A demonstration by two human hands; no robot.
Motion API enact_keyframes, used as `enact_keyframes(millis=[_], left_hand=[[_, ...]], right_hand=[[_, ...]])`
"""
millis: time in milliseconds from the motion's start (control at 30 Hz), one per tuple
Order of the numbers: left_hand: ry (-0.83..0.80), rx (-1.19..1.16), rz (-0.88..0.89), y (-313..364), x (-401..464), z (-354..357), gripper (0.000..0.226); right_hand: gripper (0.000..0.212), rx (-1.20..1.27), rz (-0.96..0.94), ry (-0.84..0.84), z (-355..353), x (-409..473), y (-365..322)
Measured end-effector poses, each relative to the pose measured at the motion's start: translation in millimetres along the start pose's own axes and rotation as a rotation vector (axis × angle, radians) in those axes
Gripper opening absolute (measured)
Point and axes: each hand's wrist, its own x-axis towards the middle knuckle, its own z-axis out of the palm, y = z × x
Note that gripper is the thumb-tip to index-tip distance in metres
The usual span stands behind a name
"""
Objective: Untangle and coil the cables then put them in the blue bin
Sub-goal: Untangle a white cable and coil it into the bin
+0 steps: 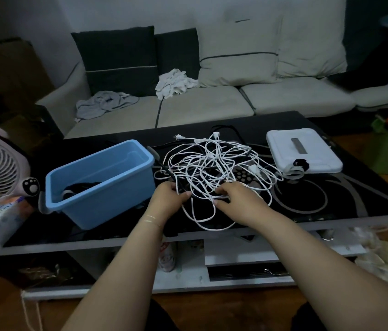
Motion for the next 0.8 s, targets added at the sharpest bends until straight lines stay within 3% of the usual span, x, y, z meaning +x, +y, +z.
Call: enact_keyframes(millis=[33,167,300,367,433,500,567,633,700,800], left_hand=[[0.017,-0.023,0.008,0.0,1.4,0.0,0.012],[0.127,0.054,0.02,3.7,-1.6,-0.5,0.044],[0.272,-0.027,0.176,20.0,-19.9,-0.1,0.026],[0.209,-0.164,0.348,31.7,-32.4,3.9,0.02],[0.023,-0.183,0.487,41.0,-43.8,10.2,0.015],[-0.258,-0.209,0.522,45.3,-53.2,17.3,0.01],[-0.449,-0.166,0.516,43.7,-58.3,22.2,0.01],[-0.53,-0.094,0.495,42.2,-60.4,24.7,0.012],[-0.502,-0.094,0.454,43.6,-59.8,24.5,0.014],[-0.38,-0.396,0.202,47.2,-54.9,17.6,0.053]], right_hand=[[0.038,-0.006,-0.002,-0.004,0.0,0.0,-0.1],[0.033,-0.006,0.008,-0.026,-0.9,-1.1,2.2],[0.029,0.026,0.027,-0.038,-0.6,-1.4,2.5],[0.039,0.13,0.038,0.074,-2.8,-1.3,-0.5],[0.046,0.538,0.094,0.197,-10.6,-2.3,-9.2],[0.051,1.057,0.152,0.157,-21.3,-1.5,-14.1],[0.051,1.377,0.197,0.022,-30.6,-5.3,-15.3],[0.037,1.463,0.222,-0.037,-34.7,-10.1,-14.0],[0.028,1.437,0.21,-0.042,-37.4,-12.5,-13.2],[0.022,1.359,0.174,-0.222,-42.9,-17.9,-10.3]])
